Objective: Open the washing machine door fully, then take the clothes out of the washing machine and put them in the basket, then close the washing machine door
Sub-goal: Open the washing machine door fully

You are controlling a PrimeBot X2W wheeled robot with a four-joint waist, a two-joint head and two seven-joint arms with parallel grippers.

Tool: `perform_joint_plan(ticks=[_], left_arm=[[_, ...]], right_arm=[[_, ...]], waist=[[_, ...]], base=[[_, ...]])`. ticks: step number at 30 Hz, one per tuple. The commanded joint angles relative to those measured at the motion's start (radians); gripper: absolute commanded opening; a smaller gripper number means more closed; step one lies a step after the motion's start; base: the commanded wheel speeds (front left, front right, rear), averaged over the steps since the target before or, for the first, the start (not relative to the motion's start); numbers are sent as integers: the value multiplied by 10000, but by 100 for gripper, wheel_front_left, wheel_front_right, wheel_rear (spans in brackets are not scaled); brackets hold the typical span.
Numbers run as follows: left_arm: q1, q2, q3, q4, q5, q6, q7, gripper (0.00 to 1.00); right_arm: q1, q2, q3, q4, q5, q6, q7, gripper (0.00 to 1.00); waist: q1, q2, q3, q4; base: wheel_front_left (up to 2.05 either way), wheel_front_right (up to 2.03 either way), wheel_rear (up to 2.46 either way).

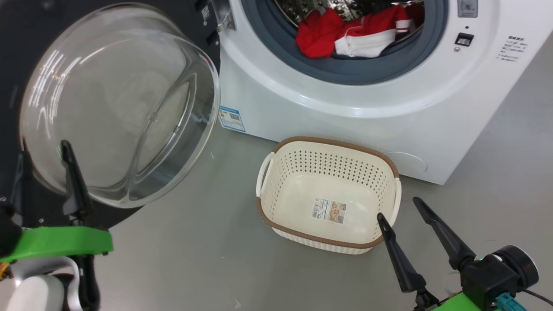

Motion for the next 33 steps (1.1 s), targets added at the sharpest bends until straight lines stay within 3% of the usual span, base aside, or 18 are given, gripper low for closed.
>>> perform_joint_plan(ticks=[1,13,29,33], left_arm=[[5,175,381,-594,-240,10,42,100],[690,-112,-601,-2494,-328,-373,614,100],[1386,111,-1650,-3177,-101,-934,948,100],[1699,79,-1673,-3232,-150,-881,890,100]], right_arm=[[-335,-1,150,-175,125,50,-148,100],[-373,-1,-172,407,445,50,-736,100],[-479,-1,-967,756,476,50,-1195,100],[-419,-1,-1223,819,554,50,-1285,100]], waist=[[0,0,-109,-124],[0,0,-330,-879],[0,0,-479,-2498],[0,0,-584,-2958]], base=[[0,0,0],[0,0,0],[0,0,0],[0,0,0]])
